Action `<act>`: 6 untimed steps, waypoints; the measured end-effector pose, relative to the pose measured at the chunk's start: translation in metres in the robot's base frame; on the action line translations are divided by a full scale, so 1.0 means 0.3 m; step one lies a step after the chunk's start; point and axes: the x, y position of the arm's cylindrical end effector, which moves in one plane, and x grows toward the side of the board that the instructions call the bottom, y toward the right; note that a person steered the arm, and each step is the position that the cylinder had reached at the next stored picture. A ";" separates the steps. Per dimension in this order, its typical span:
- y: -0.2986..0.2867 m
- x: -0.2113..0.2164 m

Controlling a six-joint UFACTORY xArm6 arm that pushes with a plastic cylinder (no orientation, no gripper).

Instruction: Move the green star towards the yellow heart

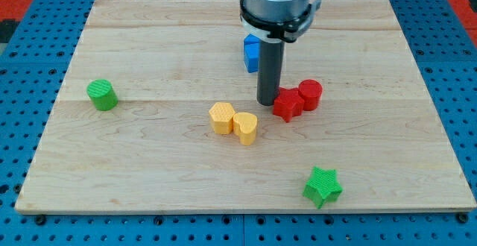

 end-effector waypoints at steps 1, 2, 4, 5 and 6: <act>-0.014 0.023; 0.187 0.194; 0.537 0.477; 0.480 0.554; 0.283 0.547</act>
